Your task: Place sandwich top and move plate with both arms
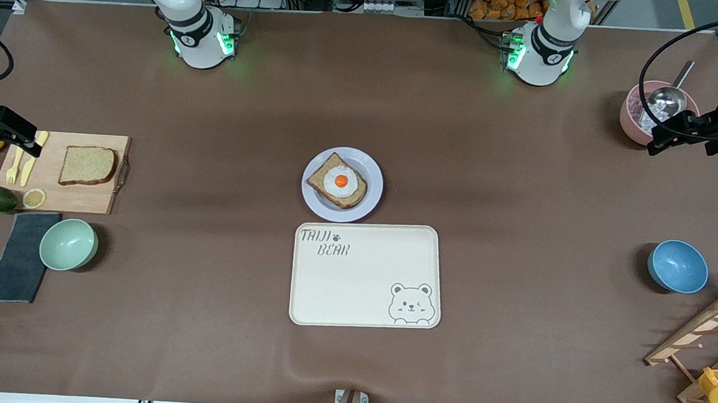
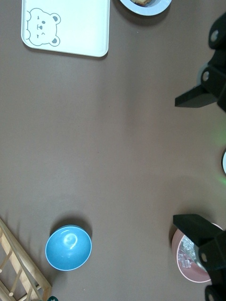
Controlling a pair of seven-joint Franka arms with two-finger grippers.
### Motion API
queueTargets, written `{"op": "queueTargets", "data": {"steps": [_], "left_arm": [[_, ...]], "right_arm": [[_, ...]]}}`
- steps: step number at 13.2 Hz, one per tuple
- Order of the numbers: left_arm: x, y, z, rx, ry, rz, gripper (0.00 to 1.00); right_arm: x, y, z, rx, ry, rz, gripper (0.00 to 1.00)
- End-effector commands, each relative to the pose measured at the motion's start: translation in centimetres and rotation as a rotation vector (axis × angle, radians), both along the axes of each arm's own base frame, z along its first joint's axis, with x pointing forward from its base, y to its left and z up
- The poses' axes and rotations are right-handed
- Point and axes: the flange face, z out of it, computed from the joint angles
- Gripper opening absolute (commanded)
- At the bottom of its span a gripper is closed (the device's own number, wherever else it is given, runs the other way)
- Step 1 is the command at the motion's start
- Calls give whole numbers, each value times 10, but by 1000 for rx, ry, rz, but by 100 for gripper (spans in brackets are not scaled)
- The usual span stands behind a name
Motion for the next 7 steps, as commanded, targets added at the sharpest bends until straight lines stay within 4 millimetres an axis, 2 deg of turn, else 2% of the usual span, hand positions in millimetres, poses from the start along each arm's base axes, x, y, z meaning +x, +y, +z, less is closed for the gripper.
{"op": "queueTargets", "data": {"steps": [1,4,7], "left_arm": [[-3,0,4,3,-12,-2,100],[1,0,5,-8,-15,4,100],[4,0,-1,-23,-3,9,100]], "right_arm": [[-3,0,2,-9,3,-2,100],[-3,0,1,-11,5,-1,100],[-2,-9,-4,-11,9,-7,100]]}}
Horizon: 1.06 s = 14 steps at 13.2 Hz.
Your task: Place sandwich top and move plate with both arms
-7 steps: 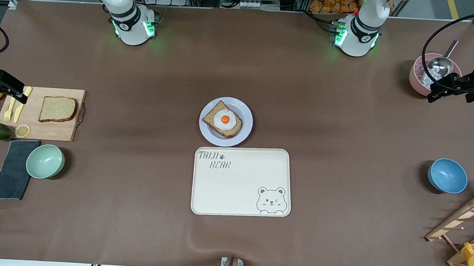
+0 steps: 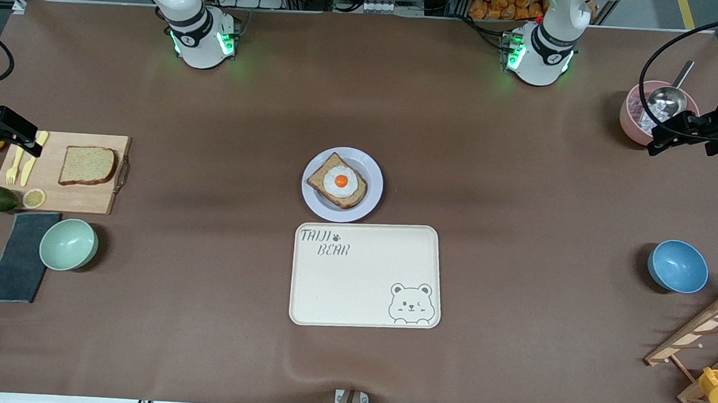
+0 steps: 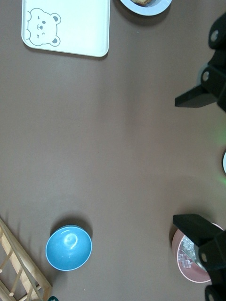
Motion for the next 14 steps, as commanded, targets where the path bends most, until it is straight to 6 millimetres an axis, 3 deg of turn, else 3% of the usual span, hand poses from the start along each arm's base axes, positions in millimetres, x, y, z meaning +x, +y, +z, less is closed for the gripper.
{"op": "queueTargets", "data": {"steps": [1,5,9,14], "left_arm": [[3,-1,-1,-37,0,8,100],[7,-2,-7,-61,8,3,100],[18,0,-27,-158,38,23,100],[32,-34,-53,-239,51,-13,100]], "right_arm": [[0,-11,-5,-16,9,-6,100],[4,-50,-26,-5,33,-13,100],[2,-93,-63,36,63,16,100],[-4,-159,-121,132,86,63,100]]}}
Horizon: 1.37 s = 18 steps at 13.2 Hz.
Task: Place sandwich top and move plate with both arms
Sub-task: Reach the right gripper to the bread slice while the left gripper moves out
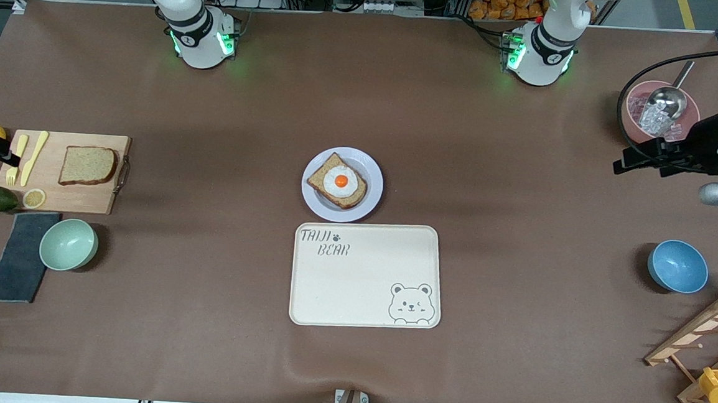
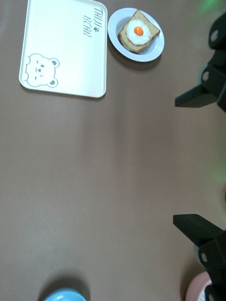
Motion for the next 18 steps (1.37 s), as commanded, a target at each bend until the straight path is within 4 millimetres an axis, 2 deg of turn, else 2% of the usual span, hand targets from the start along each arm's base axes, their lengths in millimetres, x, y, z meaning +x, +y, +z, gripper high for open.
{"op": "queueTargets", "data": {"steps": [1,4,6,9,12,18], "left_arm": [[2,-28,-11,-55,-14,-30,100],[3,-64,-40,-63,-19,-72,100],[7,-75,-51,-68,-23,-82,100],[16,-79,-72,-126,14,-67,100],[20,-83,-75,-141,-2,-60,100],[25,-89,-79,-204,2,-40,100]], "right_arm": [[-2,-30,-28,55,-5,38,100],[-2,-59,-65,67,-2,61,100],[-2,-71,-87,75,10,79,100],[-2,-82,-119,86,18,104,99],[-14,-102,-156,117,0,113,98],[-38,-132,-202,160,50,121,88]]}}
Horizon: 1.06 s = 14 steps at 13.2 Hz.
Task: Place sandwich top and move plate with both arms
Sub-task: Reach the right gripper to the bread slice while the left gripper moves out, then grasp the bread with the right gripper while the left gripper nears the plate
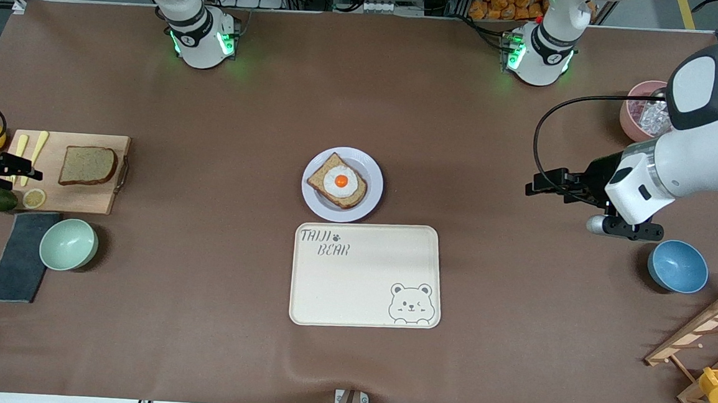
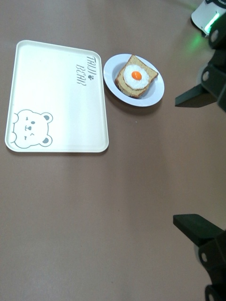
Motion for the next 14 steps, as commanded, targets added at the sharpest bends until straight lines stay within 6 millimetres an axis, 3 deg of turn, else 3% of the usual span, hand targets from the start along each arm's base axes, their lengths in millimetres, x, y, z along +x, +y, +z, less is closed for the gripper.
{"op": "queueTargets", "data": {"steps": [1,6,9,14], "left_arm": [[3,-3,-1,-21,-11,7,100],[5,-11,-12,-17,-13,1,100],[3,-19,-12,-17,-13,-14,100],[4,-21,-12,-24,-16,-14,100]], "right_arm": [[-6,-7,-16,29,4,3,85],[-30,-25,-57,45,33,-21,79],[-35,-31,-72,46,40,-37,68],[-52,-31,-99,55,39,-99,69]]}}
